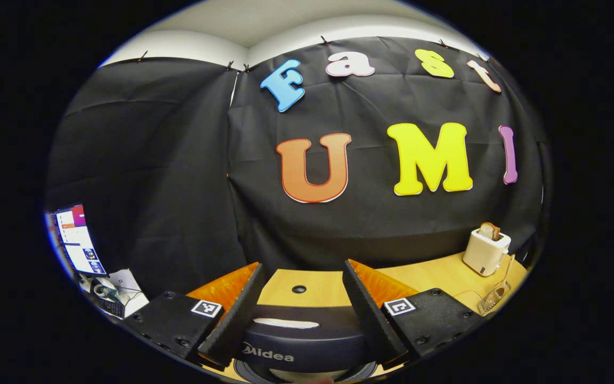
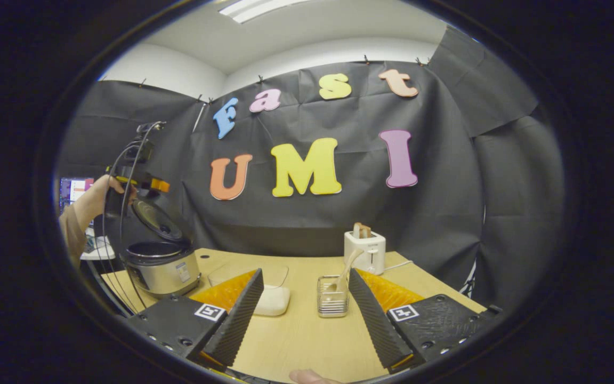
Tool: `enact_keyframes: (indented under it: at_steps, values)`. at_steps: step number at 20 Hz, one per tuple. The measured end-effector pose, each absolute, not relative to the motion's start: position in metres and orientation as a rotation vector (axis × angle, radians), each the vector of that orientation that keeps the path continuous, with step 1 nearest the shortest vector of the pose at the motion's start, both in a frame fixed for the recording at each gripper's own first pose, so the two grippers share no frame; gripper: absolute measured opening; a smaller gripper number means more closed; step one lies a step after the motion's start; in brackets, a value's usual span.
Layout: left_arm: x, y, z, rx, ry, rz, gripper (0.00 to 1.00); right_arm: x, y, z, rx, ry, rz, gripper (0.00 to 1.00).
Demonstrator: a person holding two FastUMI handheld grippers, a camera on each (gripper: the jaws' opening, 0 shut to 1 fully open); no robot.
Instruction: Close the left gripper, press the button to open the rice cooker; take a wooden spoon from the chopstick holder with the right hand, scoop a spoonful of rice and pour it into the rice cooker, then put the wooden spoon back into the chopstick holder.
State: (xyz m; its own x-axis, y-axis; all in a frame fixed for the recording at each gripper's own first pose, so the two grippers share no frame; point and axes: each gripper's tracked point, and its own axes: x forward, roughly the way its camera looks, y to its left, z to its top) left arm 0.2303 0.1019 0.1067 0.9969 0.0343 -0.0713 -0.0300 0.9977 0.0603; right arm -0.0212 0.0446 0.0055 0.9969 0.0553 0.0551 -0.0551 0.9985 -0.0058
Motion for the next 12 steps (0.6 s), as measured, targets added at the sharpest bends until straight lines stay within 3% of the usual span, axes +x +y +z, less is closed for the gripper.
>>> enact_keyframes:
  at_steps: [11, 12]
  values:
    - [0.176, 0.099, 0.01, 0.042, 0.237, -0.006, 0.94, -0.055, 0.046, -0.003, -0.037, -0.041, 0.066, 0.95]
    - [0.173, 0.101, 0.005, 0.046, 0.24, -0.007, 0.89, -0.055, 0.047, -0.004, -0.035, -0.036, 0.066, 0.95]
